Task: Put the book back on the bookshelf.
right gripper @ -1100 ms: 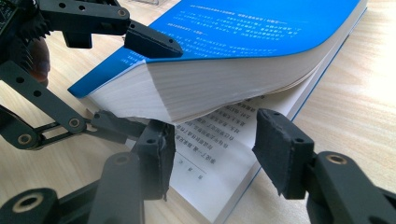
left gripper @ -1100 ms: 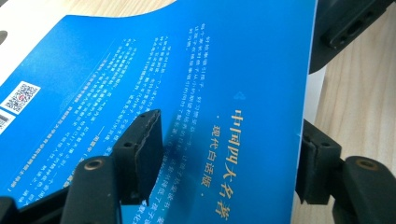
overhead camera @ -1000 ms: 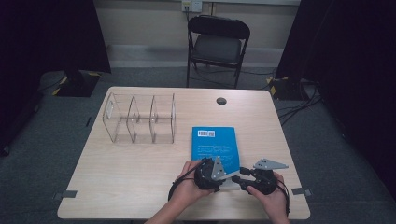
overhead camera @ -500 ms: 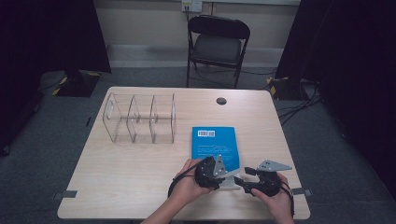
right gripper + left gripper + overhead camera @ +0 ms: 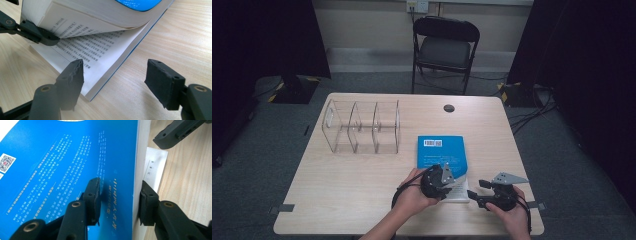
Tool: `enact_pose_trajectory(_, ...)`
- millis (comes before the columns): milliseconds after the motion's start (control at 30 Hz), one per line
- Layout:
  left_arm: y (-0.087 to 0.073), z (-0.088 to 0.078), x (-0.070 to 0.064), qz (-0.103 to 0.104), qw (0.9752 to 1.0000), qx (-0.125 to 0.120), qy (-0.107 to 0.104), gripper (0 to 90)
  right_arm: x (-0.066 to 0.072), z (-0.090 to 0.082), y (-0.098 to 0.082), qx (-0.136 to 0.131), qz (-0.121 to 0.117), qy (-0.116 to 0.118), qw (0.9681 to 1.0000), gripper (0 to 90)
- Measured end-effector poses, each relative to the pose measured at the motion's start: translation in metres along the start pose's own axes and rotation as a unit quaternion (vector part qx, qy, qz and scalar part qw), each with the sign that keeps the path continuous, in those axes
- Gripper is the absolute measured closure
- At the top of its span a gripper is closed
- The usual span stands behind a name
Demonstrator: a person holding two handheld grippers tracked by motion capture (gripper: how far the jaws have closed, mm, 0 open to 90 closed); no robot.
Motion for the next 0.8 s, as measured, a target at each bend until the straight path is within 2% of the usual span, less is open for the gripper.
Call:
enact_pose_trajectory(100, 0.002, 0.000, 0.000, 0.003, 1.0000, 0.009, -0.001, 60.9, -0.001, 0.001, -0.001, 0.002, 0.001, 0.000, 1.0000, 29.7)
enact_pose_trajectory(433, 0.005, -0.002, 0.003, -0.011, 0.9997, 0.020, -0.009, 63.7, -0.004, 0.000, -0.001, 0.001, 0.004, 0.000, 1.0000, 28.4)
enact_pose_trajectory(567, 0.008, -0.003, 0.004, -0.013, 0.9995, 0.029, -0.009, 64.3, -0.006, 0.002, -0.003, 0.011, 0.007, -0.004, 0.9999, 28.3)
enact_pose_trajectory(800, 0.012, -0.004, 0.007, -0.020, 0.9987, 0.042, -0.018, 65.8, -0.005, 0.003, -0.004, 0.018, 0.010, 0.007, 0.9998, 27.3)
Point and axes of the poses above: each handheld gripper's, and its own axes: z roughly forward along the jaws, y roughly out of its top, x roughly to its left, the point moved 1 cm from there along z, roughly forward along the jaws, and after that the axes turned 14 degrees about z, right-handed, at the moved point
